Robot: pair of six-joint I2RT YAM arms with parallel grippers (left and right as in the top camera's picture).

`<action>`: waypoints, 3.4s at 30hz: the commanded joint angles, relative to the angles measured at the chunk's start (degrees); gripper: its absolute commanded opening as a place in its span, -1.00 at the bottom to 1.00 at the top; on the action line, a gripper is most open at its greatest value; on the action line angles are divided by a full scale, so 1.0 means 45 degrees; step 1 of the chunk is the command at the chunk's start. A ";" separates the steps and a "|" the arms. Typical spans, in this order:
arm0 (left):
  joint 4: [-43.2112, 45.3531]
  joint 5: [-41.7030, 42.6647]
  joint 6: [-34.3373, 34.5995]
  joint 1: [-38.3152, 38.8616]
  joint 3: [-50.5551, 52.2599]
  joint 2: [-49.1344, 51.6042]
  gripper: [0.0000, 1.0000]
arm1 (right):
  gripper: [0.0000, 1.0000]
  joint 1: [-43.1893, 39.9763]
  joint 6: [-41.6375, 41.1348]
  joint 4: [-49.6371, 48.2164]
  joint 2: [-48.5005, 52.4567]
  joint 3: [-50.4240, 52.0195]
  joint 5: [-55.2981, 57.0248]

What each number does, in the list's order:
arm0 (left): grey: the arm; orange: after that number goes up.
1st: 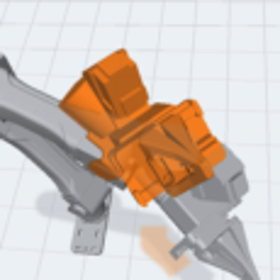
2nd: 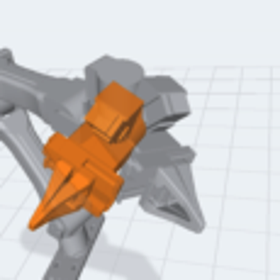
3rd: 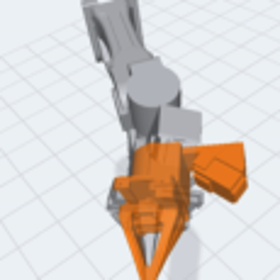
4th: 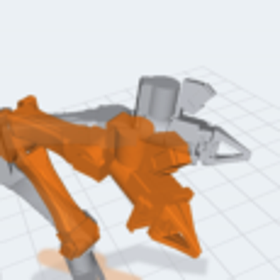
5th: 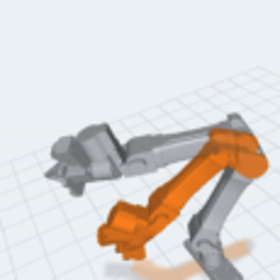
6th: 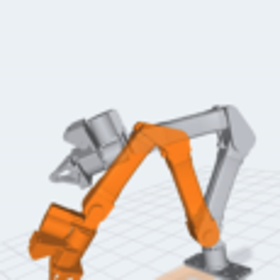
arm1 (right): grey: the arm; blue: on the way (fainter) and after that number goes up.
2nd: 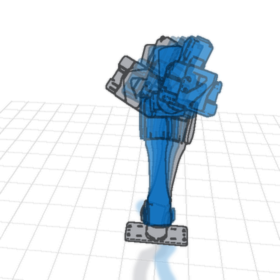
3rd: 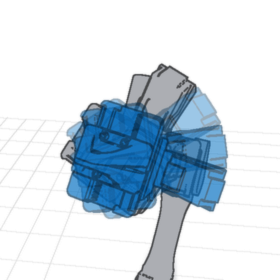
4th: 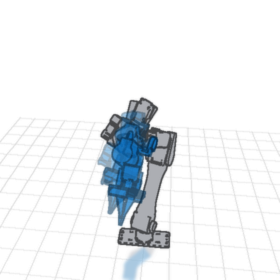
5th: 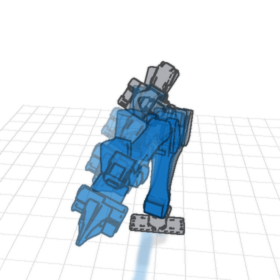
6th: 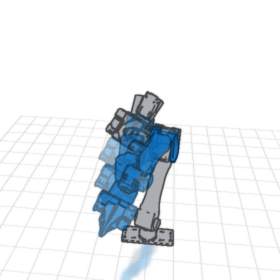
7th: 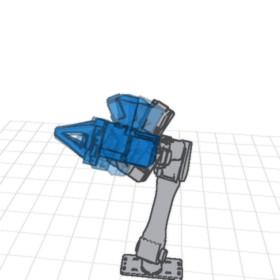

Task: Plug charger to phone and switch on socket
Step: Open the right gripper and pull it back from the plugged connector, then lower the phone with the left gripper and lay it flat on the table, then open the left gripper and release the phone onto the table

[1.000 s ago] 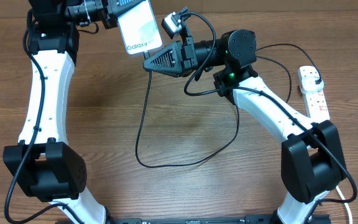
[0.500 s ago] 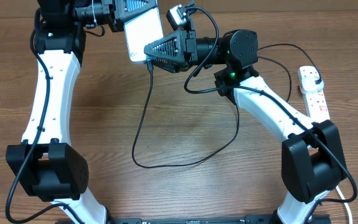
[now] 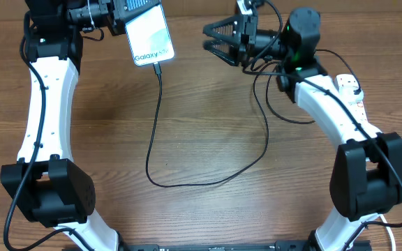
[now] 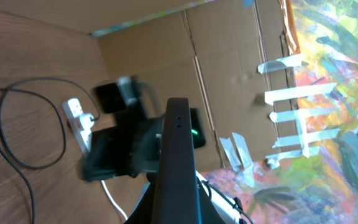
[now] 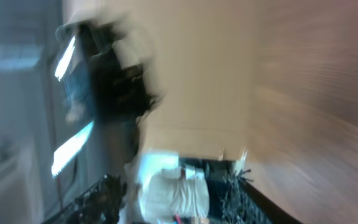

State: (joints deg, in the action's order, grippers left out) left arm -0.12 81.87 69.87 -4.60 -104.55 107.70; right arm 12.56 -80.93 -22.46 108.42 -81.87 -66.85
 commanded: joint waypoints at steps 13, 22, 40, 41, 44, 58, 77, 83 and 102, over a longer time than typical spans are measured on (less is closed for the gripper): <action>-0.6188 -0.3157 -0.6071 0.1030 -0.0204 -0.0185 -0.91 | 0.04 -0.0267 1.0044 1.2526 -0.0189 -0.0049 0.6577; -1.2760 -1.0059 -0.9729 0.2458 -0.0204 -0.0170 -0.92 | 0.04 -0.0427 1.0724 1.4848 -0.0189 -0.0049 1.0161; -1.1774 -1.1846 -0.8752 0.5595 0.0058 0.3512 -0.91 | 0.04 -0.0427 1.0710 1.6742 -0.0189 -0.0049 1.4285; -1.1599 -1.1842 -0.8748 0.5620 0.0058 0.3672 -0.91 | 0.04 -0.0427 1.0715 1.6742 -0.0189 -0.0049 1.4285; -1.1128 -1.1846 -0.8495 0.5663 0.0058 0.4114 -0.91 | 0.04 -0.0427 1.0715 1.6738 -0.0189 -0.0049 1.4280; -1.0263 -1.1681 -0.8097 0.5882 0.0058 0.5498 -0.88 | 0.05 -0.0427 1.0705 1.6728 -0.0189 0.0034 1.4280; -1.0690 -1.1545 -0.9287 0.5940 0.0058 0.5901 -0.85 | 0.05 -0.0423 1.0666 1.6655 -0.0185 0.0097 1.4270; -1.0729 -1.2245 -0.9282 0.6096 0.0058 0.5901 -0.83 | 0.05 -0.0423 1.0666 1.6738 -0.0185 0.0097 1.4270; -1.0817 -1.3245 -0.9233 0.6246 0.0058 0.5901 -0.52 | 0.05 -0.0427 1.0671 1.6723 -0.0185 0.0097 1.4275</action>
State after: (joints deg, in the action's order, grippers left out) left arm -48.12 25.65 28.88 23.11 -104.29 134.47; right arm 10.87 -32.97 53.06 108.47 -81.62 -3.42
